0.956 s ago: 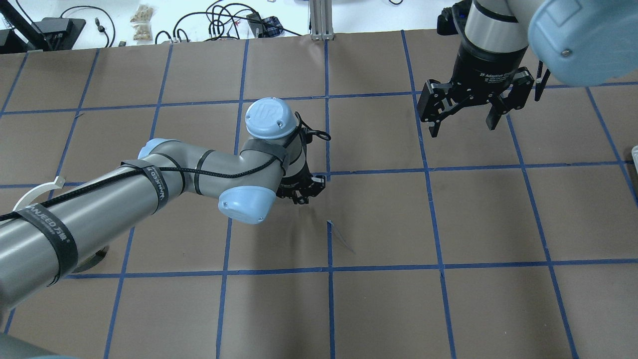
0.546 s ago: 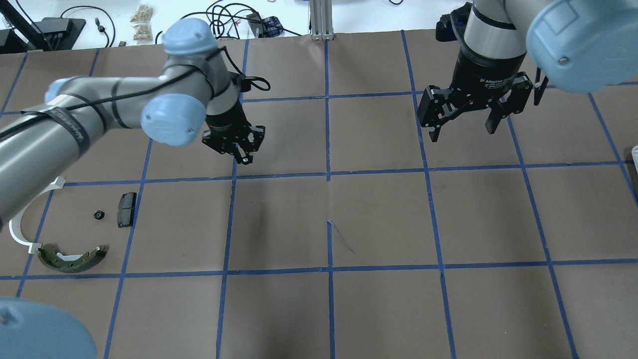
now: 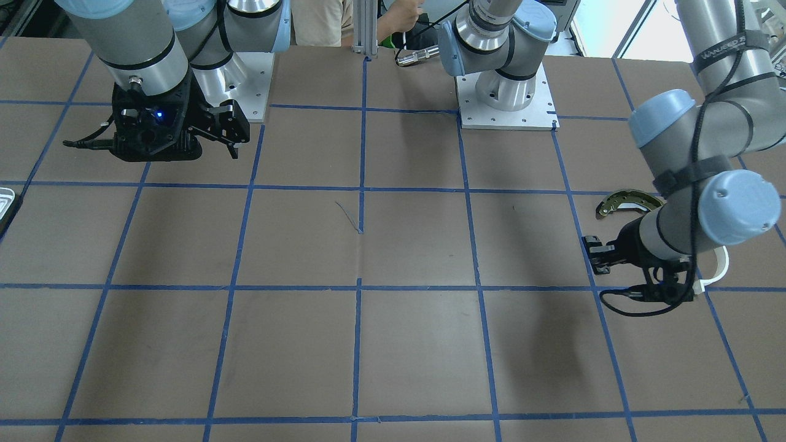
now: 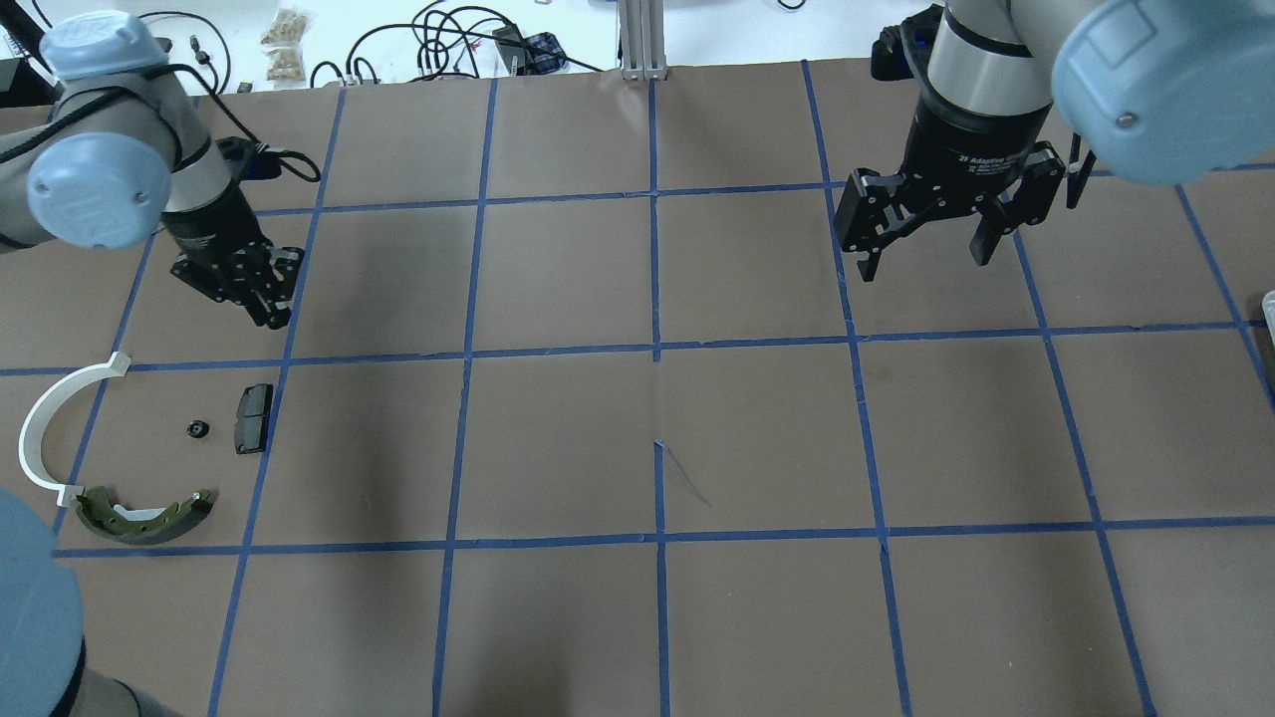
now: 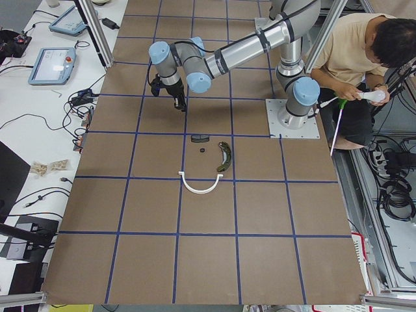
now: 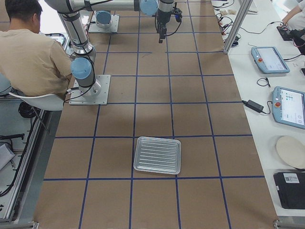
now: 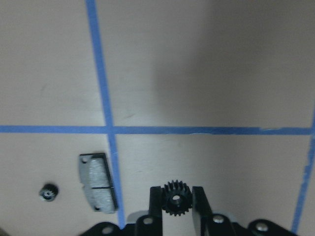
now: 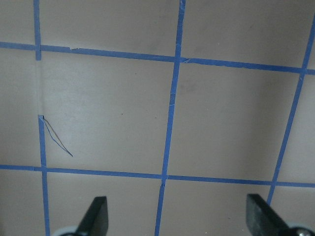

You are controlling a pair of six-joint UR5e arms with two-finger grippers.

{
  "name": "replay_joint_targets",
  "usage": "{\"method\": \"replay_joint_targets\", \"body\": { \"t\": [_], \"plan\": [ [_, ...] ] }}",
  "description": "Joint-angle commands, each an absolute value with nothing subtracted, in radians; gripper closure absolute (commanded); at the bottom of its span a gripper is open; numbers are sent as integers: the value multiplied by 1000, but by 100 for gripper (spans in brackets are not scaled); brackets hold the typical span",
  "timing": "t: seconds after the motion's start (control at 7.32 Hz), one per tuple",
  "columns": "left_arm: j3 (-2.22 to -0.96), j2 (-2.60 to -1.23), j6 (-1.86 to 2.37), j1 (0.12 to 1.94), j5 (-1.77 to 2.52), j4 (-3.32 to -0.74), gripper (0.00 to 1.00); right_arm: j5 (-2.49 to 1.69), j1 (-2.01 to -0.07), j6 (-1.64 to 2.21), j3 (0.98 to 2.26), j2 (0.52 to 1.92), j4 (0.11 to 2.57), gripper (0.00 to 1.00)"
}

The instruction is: Place bearing gear from tray to pile

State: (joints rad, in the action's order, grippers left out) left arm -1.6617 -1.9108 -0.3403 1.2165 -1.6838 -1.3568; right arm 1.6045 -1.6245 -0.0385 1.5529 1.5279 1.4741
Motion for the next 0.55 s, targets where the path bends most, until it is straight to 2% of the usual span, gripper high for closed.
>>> {"method": "replay_joint_targets", "body": {
  "t": [0.0, 0.41],
  "plan": [
    [-1690, -1923, -512, 1039, -1689, -1329, 100, 1605, -1624, -38, 1552, 1529, 1474, 0],
    [-1697, -1966, -600, 957, -1684, -1325, 100, 1605, -1624, -38, 1554, 1528, 1474, 0]
  ]
}}
